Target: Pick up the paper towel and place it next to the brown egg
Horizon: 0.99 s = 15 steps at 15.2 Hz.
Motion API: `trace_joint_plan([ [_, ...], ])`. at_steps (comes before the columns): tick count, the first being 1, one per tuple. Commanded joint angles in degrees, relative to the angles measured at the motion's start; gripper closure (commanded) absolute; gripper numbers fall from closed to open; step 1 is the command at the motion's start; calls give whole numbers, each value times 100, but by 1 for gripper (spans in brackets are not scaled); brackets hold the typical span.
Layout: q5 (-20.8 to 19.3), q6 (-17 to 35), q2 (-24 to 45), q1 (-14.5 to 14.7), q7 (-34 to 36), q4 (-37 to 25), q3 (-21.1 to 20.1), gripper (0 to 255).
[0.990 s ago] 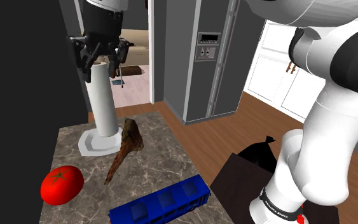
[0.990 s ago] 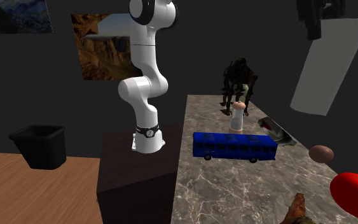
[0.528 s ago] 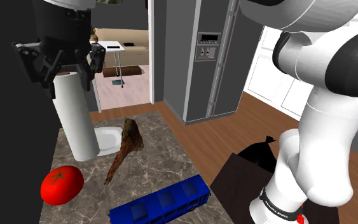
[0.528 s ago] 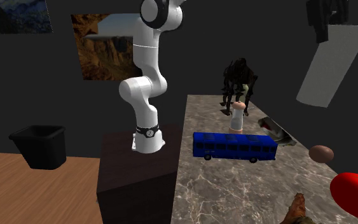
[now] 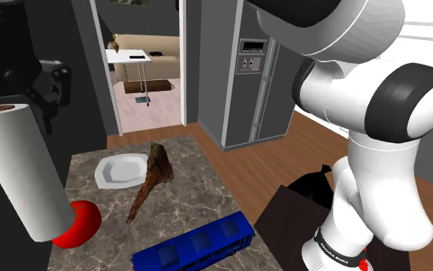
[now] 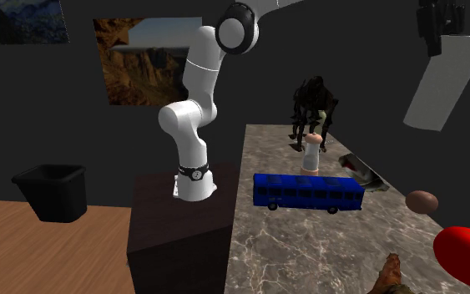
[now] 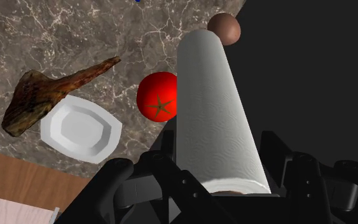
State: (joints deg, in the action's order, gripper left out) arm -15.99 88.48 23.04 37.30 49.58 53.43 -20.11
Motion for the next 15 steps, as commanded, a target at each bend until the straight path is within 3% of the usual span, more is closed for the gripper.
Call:
trace_joint_plan([
  [1, -37, 64, 36, 70, 99, 43, -11, 255],
  [15, 195, 1528, -635, -288, 244, 2167, -22, 255],
])
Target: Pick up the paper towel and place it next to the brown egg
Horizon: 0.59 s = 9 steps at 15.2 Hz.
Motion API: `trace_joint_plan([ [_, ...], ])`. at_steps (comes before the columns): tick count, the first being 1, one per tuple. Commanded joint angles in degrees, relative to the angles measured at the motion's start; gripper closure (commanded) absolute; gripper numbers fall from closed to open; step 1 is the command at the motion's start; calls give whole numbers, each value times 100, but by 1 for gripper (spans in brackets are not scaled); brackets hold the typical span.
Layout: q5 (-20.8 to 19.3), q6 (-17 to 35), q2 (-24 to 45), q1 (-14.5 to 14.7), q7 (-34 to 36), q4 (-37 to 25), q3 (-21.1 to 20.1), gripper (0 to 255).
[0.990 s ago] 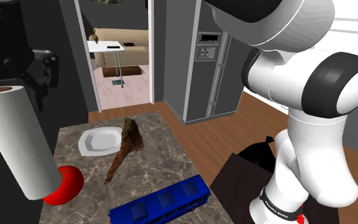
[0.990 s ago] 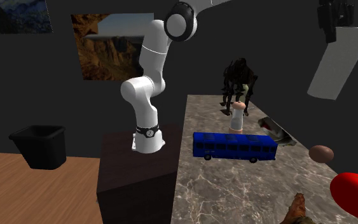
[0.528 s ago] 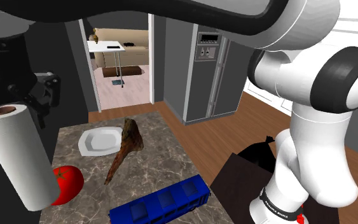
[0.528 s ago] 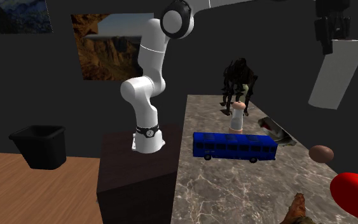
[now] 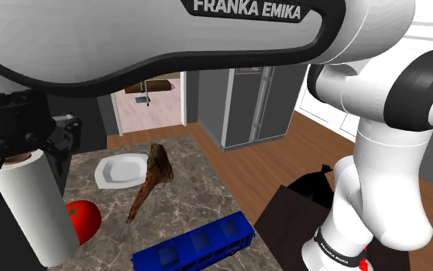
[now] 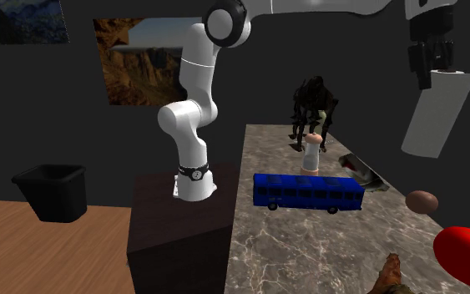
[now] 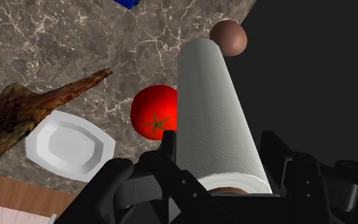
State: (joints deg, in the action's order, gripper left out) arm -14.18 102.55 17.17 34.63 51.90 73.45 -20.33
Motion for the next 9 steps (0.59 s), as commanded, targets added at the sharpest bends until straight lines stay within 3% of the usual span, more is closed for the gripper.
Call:
trace_joint_plan([
  [1, 20, 210, -71, -35, 21, 276, 2, 255],
  [9, 29, 871, -183, -109, 104, 1048, 19, 255],
])
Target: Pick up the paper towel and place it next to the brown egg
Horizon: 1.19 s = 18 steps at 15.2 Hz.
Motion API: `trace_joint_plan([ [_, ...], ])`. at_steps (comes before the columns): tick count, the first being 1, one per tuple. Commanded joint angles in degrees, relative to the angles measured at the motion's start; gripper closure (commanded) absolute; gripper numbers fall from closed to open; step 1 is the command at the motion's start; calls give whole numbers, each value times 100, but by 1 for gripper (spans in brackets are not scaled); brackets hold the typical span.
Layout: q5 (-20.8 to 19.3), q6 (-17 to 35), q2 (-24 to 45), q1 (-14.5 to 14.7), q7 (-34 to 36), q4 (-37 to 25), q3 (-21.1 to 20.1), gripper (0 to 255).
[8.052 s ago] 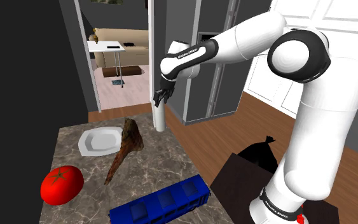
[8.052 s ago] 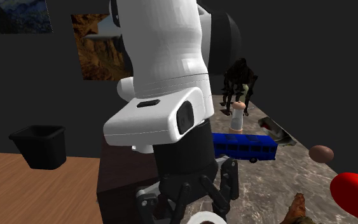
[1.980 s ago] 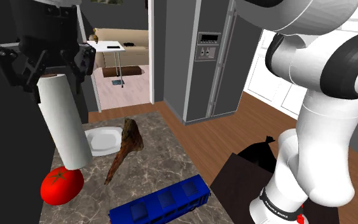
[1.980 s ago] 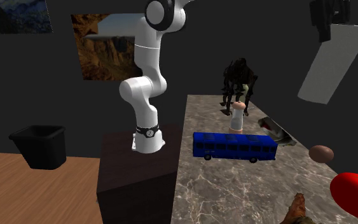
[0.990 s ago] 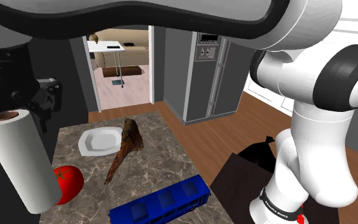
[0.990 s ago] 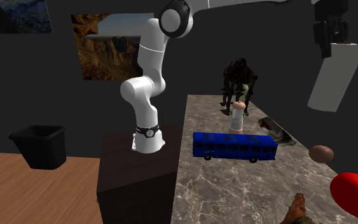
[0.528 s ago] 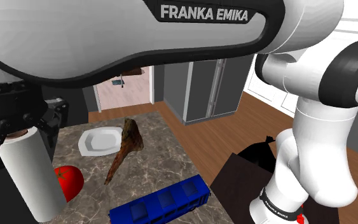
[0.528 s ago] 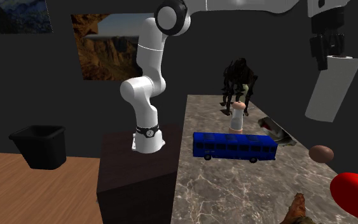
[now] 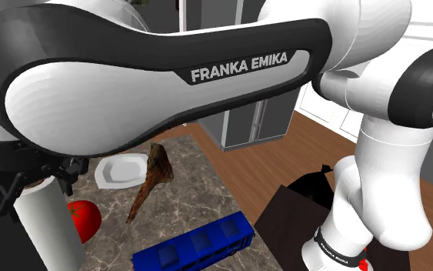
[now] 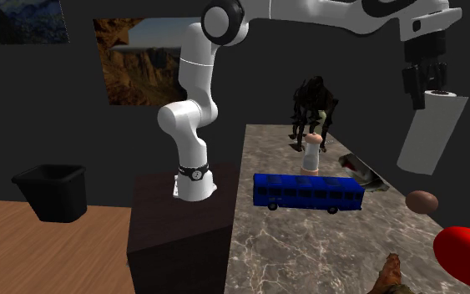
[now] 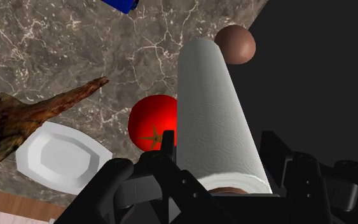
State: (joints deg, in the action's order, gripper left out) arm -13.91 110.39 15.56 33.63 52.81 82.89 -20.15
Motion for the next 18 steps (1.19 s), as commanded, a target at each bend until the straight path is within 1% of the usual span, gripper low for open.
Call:
trace_joint_plan([
  [1, -1, 165, -28, -15, 24, 189, 4, 255],
  [9, -53, 768, -21, -48, 127, 793, 28, 255],
  [18, -170, 1402, 89, -56, 271, 1335, 68, 255],
])
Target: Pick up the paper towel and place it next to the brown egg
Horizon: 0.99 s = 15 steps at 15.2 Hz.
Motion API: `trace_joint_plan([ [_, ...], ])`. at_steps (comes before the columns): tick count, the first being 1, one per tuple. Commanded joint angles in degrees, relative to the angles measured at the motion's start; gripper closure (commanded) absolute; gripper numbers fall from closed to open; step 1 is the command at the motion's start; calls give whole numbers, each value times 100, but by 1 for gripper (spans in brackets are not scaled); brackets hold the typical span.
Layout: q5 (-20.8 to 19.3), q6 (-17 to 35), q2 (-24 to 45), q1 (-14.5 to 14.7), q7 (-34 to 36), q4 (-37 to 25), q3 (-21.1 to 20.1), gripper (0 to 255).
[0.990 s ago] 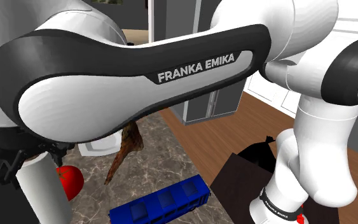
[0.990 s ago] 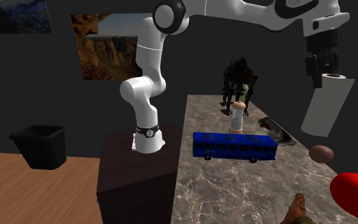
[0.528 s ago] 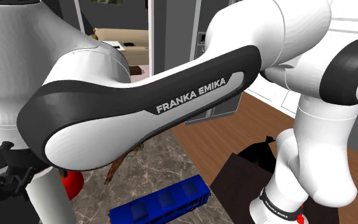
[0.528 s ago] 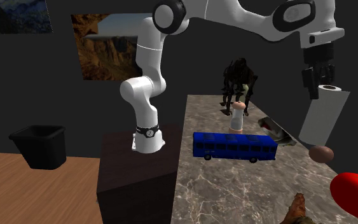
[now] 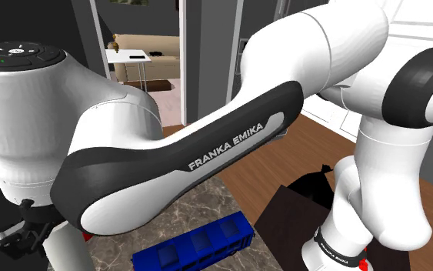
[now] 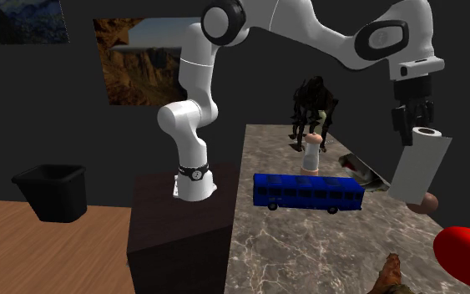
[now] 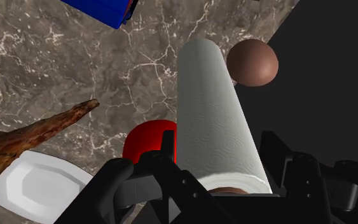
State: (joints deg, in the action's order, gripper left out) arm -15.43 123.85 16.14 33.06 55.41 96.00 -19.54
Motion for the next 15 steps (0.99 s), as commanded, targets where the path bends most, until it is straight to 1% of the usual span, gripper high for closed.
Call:
trace_joint_plan([
  [1, -34, 123, 49, 1, 29, 75, 13, 255],
  [10, -212, 705, 260, 24, 206, 471, 77, 255],
  [15, -212, 705, 260, 24, 206, 471, 77, 255],
])
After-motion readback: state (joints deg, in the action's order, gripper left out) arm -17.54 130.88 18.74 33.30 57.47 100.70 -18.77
